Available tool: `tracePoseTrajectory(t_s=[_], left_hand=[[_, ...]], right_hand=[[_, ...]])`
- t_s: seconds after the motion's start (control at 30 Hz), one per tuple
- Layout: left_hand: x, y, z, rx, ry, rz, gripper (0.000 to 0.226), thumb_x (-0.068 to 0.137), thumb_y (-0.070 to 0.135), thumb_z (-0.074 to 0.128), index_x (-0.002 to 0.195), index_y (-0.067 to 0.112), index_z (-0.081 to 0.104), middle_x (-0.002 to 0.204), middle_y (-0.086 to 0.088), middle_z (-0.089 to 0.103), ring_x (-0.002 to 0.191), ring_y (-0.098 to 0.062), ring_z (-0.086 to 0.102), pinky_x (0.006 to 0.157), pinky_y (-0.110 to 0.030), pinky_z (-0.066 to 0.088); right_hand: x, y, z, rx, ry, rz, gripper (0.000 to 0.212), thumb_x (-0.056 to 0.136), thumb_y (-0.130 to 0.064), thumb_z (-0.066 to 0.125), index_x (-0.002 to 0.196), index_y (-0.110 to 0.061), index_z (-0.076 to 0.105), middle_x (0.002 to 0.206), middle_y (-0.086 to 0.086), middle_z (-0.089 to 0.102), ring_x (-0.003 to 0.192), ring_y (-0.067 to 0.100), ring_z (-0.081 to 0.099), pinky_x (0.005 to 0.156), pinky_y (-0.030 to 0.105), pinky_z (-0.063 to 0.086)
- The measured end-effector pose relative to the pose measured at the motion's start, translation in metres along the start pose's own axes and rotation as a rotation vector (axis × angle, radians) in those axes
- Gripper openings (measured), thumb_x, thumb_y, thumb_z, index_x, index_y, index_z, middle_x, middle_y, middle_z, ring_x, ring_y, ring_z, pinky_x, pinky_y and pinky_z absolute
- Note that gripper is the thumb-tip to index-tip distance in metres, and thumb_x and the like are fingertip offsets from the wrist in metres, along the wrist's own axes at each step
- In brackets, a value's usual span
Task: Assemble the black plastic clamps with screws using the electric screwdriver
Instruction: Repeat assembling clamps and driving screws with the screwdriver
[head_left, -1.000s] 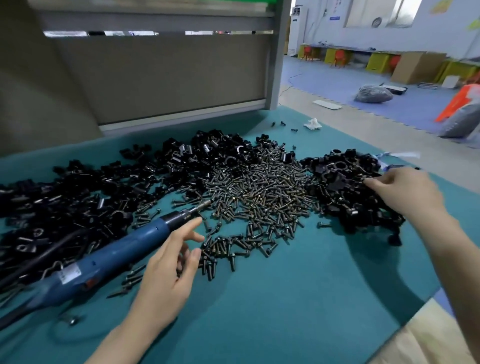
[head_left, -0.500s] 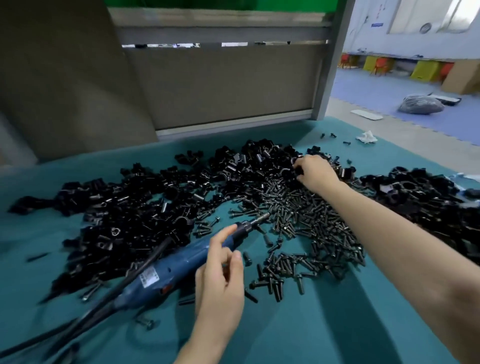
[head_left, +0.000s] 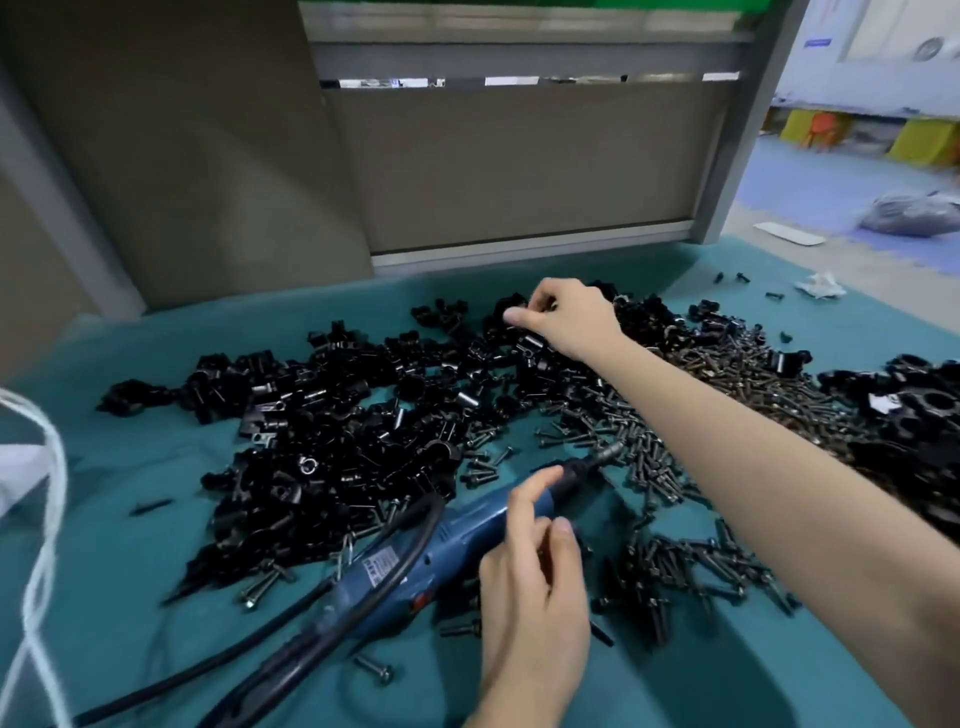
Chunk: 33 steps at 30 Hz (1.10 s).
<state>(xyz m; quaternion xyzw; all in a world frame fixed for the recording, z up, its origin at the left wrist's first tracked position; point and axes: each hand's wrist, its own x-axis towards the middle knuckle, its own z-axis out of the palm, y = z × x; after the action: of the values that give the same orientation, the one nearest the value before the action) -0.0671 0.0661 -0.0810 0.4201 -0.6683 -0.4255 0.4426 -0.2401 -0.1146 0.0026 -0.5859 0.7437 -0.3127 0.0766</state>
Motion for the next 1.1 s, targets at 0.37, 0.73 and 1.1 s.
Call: tracePoseTrajectory(t_s=[0.37, 0.73, 1.1], left_hand=[[0.002, 0.000, -0.003, -0.023, -0.023, 0.033, 0.041, 0.097, 0.016, 0.045, 0.117, 0.053, 0.047, 0.053, 0.013, 0.049, 0.048, -0.004, 0.044, 0.046, -0.011, 0.025], [-0.004, 0.003, -0.001, -0.003, 0.085, 0.155, 0.035, 0.098, 0.043, 0.039, 0.125, 0.064, 0.035, 0.099, 0.032, 0.050, 0.082, 0.001, 0.053, 0.074, -0.020, 0.044], [-0.003, 0.004, 0.000, 0.059, 0.129, 0.364, 0.030, 0.093, 0.056, 0.044, 0.118, 0.042, 0.053, 0.115, 0.014, 0.063, 0.110, -0.001, 0.058, 0.095, -0.031, 0.048]], right_hand=[[-0.012, -0.063, 0.071, -0.338, -0.403, -0.132, 0.030, 0.088, -0.037, 0.066, 0.107, -0.014, 0.069, 0.070, 0.000, 0.060, 0.079, 0.025, 0.064, 0.068, 0.030, 0.049], [-0.120, -0.029, -0.023, 0.653, -0.296, -0.048, 0.035, 0.088, -0.032, 0.067, 0.055, -0.022, 0.059, 0.050, 0.003, 0.049, 0.036, 0.007, 0.028, 0.039, 0.019, 0.025], [-0.226, 0.014, -0.029, 0.780, -0.333, -0.051, 0.025, 0.087, -0.027, 0.066, 0.066, -0.023, 0.053, 0.052, -0.013, 0.043, 0.045, 0.000, 0.034, 0.045, 0.010, 0.028]])
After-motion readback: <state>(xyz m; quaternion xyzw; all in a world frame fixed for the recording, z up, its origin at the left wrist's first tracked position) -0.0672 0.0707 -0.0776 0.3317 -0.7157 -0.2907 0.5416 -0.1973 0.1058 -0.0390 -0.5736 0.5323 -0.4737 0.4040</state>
